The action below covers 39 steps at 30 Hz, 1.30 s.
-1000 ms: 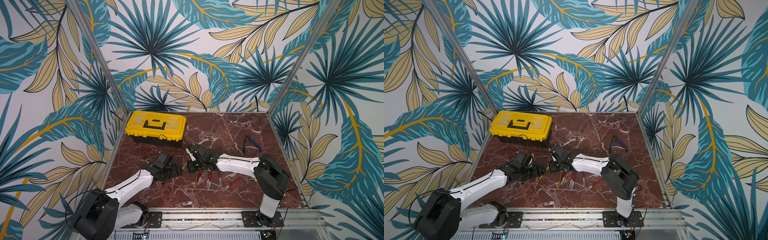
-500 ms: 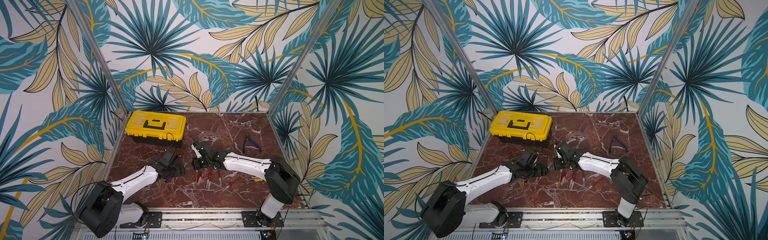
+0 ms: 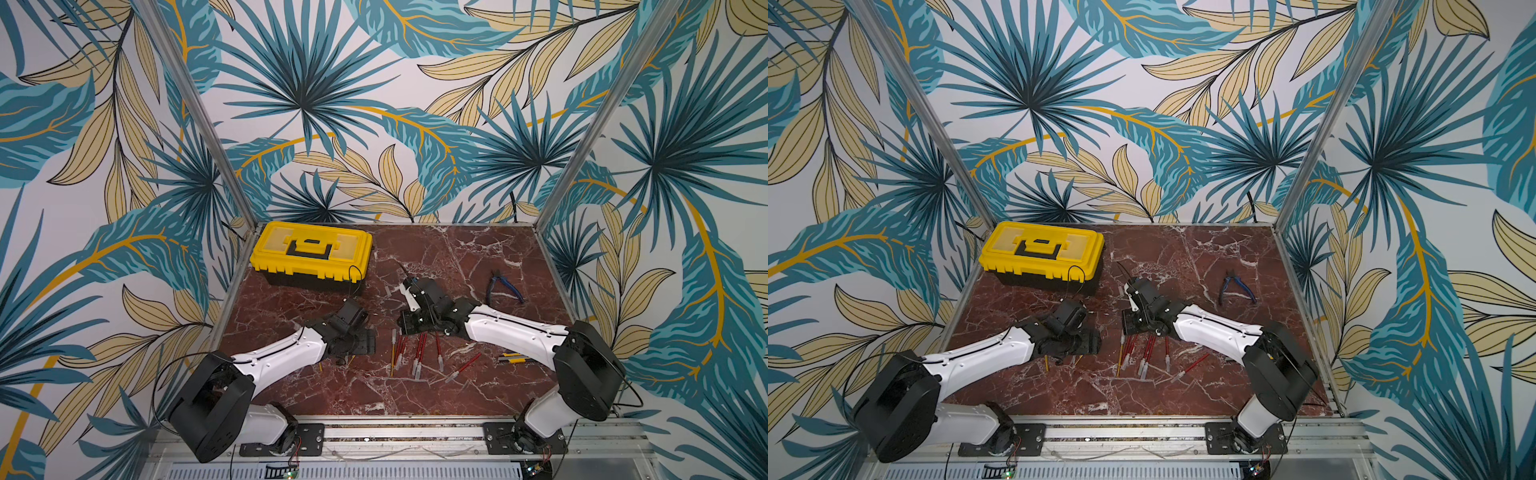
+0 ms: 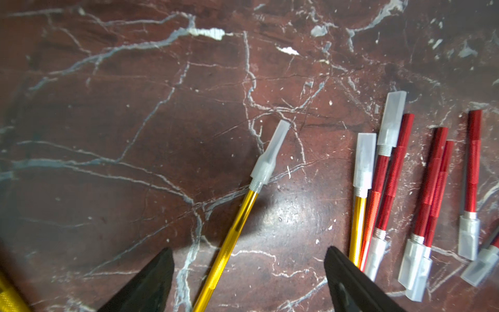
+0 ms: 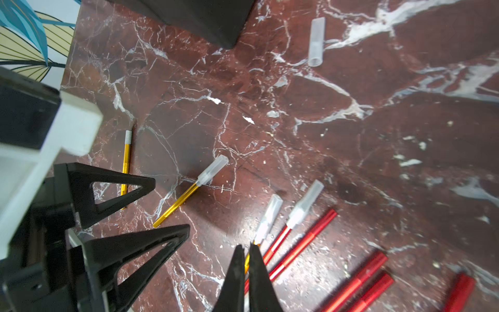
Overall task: Remove protective caps from carving knives
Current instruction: Pick up the carving knife from the center of the board.
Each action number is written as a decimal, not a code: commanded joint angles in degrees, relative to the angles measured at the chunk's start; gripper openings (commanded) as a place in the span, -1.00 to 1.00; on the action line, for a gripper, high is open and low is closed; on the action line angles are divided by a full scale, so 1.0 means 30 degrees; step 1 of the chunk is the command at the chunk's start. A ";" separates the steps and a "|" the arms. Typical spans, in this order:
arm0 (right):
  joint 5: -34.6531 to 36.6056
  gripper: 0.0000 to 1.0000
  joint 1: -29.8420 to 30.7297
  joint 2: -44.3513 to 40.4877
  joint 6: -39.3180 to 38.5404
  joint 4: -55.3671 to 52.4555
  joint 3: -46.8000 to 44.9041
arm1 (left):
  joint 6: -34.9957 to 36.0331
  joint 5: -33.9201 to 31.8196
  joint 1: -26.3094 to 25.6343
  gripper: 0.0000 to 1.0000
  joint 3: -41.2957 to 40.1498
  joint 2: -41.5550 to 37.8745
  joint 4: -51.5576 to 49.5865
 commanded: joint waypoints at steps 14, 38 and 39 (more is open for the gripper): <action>0.0161 -0.80 -0.0421 -0.1790 -0.0157 -0.0352 -0.1567 | 0.0002 -0.2004 -0.0408 0.34 0.1796 0.2840 -0.0536; -0.0962 -0.70 -0.0568 -0.2386 0.0574 0.0335 -0.2067 | 0.0395 -0.1651 -0.0407 -1.00 0.2404 0.3130 -0.0541; -0.1169 -0.69 -0.0628 -0.2520 0.0653 0.0347 -0.2119 | 0.0520 -0.1475 -0.0411 -1.00 0.2649 0.2962 -0.0527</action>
